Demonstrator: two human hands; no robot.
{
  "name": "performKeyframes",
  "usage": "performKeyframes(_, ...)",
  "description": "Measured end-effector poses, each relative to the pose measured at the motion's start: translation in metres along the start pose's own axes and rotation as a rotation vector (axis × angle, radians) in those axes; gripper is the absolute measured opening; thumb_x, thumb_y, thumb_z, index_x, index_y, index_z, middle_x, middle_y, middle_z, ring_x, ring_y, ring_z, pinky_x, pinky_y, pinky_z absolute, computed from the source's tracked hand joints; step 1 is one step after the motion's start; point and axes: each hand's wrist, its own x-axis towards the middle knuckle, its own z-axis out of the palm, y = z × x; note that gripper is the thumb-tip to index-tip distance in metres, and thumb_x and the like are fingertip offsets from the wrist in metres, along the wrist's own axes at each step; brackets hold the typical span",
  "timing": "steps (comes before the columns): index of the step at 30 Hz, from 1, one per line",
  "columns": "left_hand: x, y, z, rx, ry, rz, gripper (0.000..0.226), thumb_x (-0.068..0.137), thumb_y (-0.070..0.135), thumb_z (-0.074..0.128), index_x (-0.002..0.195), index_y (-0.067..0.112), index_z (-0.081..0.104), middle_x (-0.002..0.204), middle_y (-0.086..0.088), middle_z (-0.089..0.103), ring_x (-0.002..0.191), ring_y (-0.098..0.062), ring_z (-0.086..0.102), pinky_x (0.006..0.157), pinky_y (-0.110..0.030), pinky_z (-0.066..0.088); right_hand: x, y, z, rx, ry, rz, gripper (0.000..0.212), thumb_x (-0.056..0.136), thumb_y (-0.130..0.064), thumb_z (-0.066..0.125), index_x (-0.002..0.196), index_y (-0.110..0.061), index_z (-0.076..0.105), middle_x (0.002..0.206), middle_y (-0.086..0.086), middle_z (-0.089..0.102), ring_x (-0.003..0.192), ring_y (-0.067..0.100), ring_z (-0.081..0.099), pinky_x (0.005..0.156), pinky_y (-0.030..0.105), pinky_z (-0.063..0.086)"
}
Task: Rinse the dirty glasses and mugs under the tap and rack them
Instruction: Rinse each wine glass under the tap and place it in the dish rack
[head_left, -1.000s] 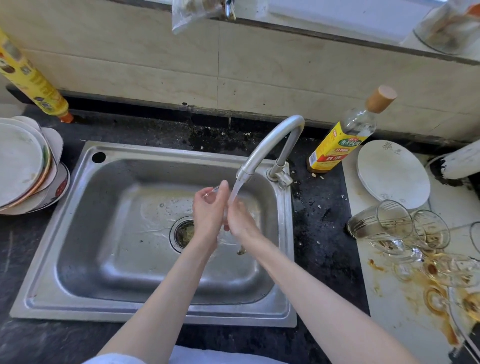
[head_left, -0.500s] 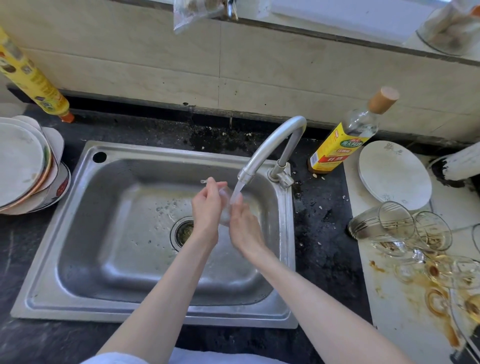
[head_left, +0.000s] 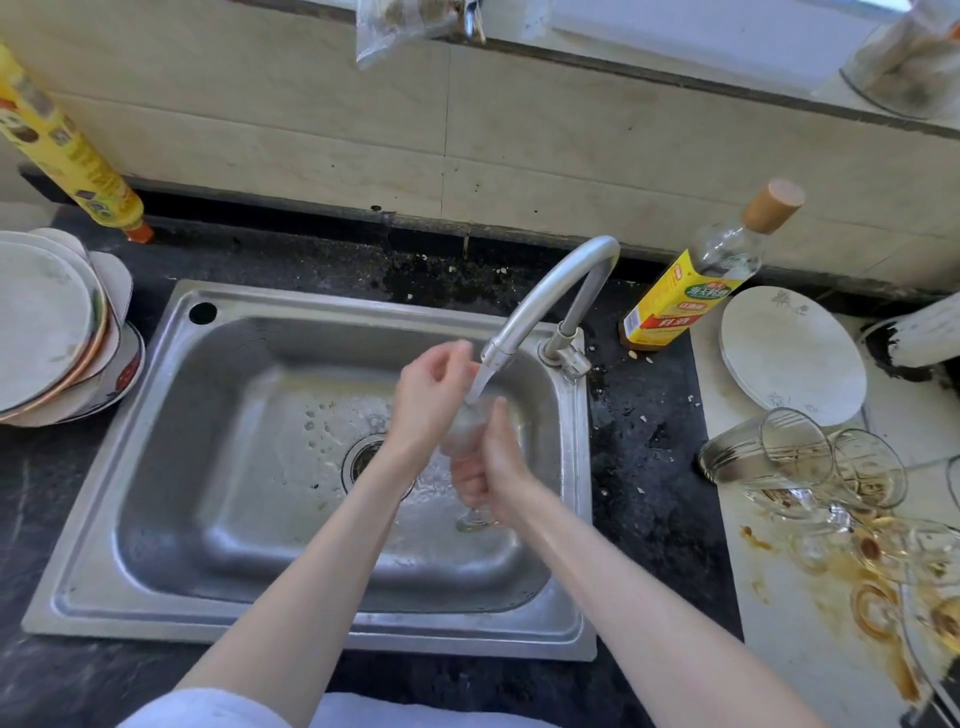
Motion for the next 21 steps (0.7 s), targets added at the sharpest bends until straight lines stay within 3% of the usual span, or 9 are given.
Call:
performKeyframes(3,-0.011,-0.009,-0.002,-0.097,-0.194,0.102,0.014,0.086,0.019,0.065,0.1,0.021,0.067,0.089,0.006,0.07,0.08,-0.006,0.062,0.069,-0.018,0.047,-0.006,-0.014,-0.012,0.125,-0.185,0.164,0.069,0.084,-0.074,0.02,0.045,-0.019,0.035,0.034,-0.005,0.021,0.027,0.009,0.013,0.038,0.012,0.008)
performKeyframes(7,-0.004,-0.006,0.005,-0.092,0.054,-0.084,0.018,0.084,0.017,0.063,0.069,0.027,0.066,0.049,0.012,0.061,0.054,-0.002,0.056,0.052,-0.015,0.044,-0.006,-0.008,-0.002,-0.046,-0.056,0.037,0.076,0.084,-0.075,0.005,0.06,-0.013,0.043,0.039,-0.004,0.03,0.031,0.008,0.023,0.036,0.015,0.017)
performKeyframes(9,0.003,-0.01,0.007,-0.063,0.172,-0.208,0.027,0.085,0.03,0.056,0.061,0.022,0.067,0.054,0.008,0.061,0.062,-0.016,0.059,0.061,-0.024,0.049,0.002,0.001,0.009,-0.317,0.083,-0.141,0.091,0.08,-0.078,-0.002,0.086,-0.01,0.057,0.06,0.003,0.048,0.044,0.008,0.031,0.043,0.021,0.026)
performKeyframes(11,0.004,-0.012,0.005,-0.134,0.217,-0.298,0.038,0.087,0.037,0.047,0.064,0.019,0.07,0.069,-0.003,0.068,0.078,-0.027,0.065,0.078,-0.038,0.054,0.008,0.01,0.013,-0.484,0.142,-0.269,0.09,0.072,-0.084,-0.005,0.124,-0.033,0.049,0.089,0.008,0.058,0.054,0.006,0.029,0.049,0.024,0.025)
performKeyframes(12,0.003,-0.011,0.004,-0.161,0.199,-0.316,0.042,0.091,0.039,0.042,0.066,0.02,0.07,0.075,-0.007,0.07,0.084,-0.029,0.066,0.084,-0.042,0.053,0.007,0.009,0.013,-0.484,0.134,-0.282,0.078,0.075,-0.082,-0.004,0.126,-0.046,0.043,0.086,0.005,0.058,0.054,0.005,0.028,0.048,0.022,0.024)
performKeyframes(13,0.001,-0.01,0.002,-0.183,0.159,-0.325,0.046,0.095,0.039,0.038,0.068,0.021,0.07,0.08,-0.008,0.07,0.088,-0.029,0.065,0.087,-0.042,0.052,0.005,0.007,0.01,-0.426,0.123,-0.259,0.07,0.081,-0.077,-0.001,0.12,-0.049,0.049,0.071,-0.002,0.055,0.05,0.004,0.029,0.044,0.02,0.024)
performKeyframes(15,-0.001,-0.008,0.0,-0.287,0.03,-0.34,0.047,0.1,0.038,0.032,0.075,0.021,0.068,0.087,-0.008,0.068,0.093,-0.028,0.063,0.089,-0.04,0.048,-0.003,-0.002,-0.001,-0.248,0.108,-0.18,0.073,0.09,-0.065,0.001,0.085,-0.026,0.062,0.043,-0.01,0.039,0.035,0.005,0.028,0.035,0.015,0.021)
performKeyframes(17,-0.004,-0.011,-0.003,-0.405,-0.146,-0.298,0.034,0.098,0.029,0.041,0.084,0.017,0.069,0.091,-0.008,0.067,0.095,-0.028,0.06,0.087,-0.04,0.046,-0.002,-0.003,-0.013,-0.161,0.087,-0.178,0.074,0.094,-0.059,0.001,0.061,-0.018,0.052,0.033,-0.009,0.03,0.028,0.006,0.022,0.035,0.014,0.016)
performKeyframes(21,-0.006,-0.023,-0.013,-0.465,-0.376,-0.224,0.027,0.092,0.007,0.044,0.11,0.011,0.063,0.099,-0.009,0.067,0.091,-0.026,0.063,0.078,-0.04,0.048,0.001,-0.005,-0.021,-0.239,0.111,-0.234,0.071,0.097,-0.056,0.006,0.062,-0.018,0.055,0.034,-0.008,0.038,0.034,0.008,0.031,0.043,0.023,0.024)
